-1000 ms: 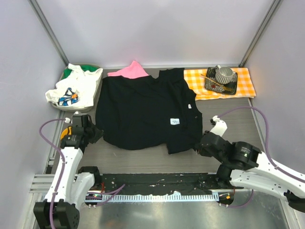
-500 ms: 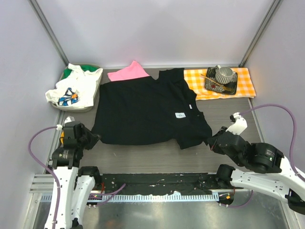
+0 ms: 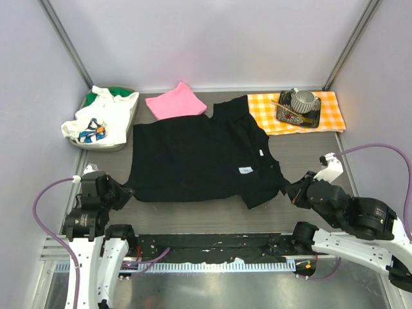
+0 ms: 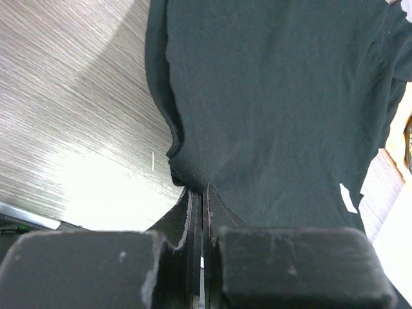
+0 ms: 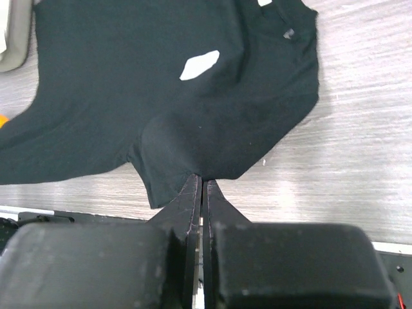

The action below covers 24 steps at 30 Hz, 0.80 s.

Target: Fold and stack the t-shirts

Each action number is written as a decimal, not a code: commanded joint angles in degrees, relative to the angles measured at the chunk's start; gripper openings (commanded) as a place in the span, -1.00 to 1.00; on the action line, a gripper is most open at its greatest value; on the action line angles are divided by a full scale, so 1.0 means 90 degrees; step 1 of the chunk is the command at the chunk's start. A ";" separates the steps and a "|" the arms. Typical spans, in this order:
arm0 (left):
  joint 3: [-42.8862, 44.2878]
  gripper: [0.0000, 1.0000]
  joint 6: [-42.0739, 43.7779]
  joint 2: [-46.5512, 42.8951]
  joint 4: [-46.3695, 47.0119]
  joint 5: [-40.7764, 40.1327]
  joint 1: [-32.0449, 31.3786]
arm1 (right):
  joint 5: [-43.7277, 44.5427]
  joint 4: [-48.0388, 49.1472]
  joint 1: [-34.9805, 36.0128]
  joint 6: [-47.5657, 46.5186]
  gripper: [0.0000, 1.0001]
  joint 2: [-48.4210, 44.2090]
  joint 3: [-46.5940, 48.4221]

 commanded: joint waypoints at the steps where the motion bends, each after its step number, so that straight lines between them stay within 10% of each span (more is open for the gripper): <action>1: 0.0135 -1.00 0.0056 0.0191 0.0212 0.0077 -0.0003 | 0.0325 0.1022 0.0010 -0.0673 -0.98 0.0211 0.0032; 19: -0.0051 -1.00 -0.0012 0.1939 0.1882 -0.0391 -0.0013 | 0.1263 0.3668 -0.0184 -0.2402 -0.99 0.2097 -0.0153; 24: -0.0051 -1.00 -0.0051 0.2448 0.2117 -0.0712 -0.0013 | -0.0225 0.4789 -0.1780 -0.3065 -0.99 0.2360 -0.0514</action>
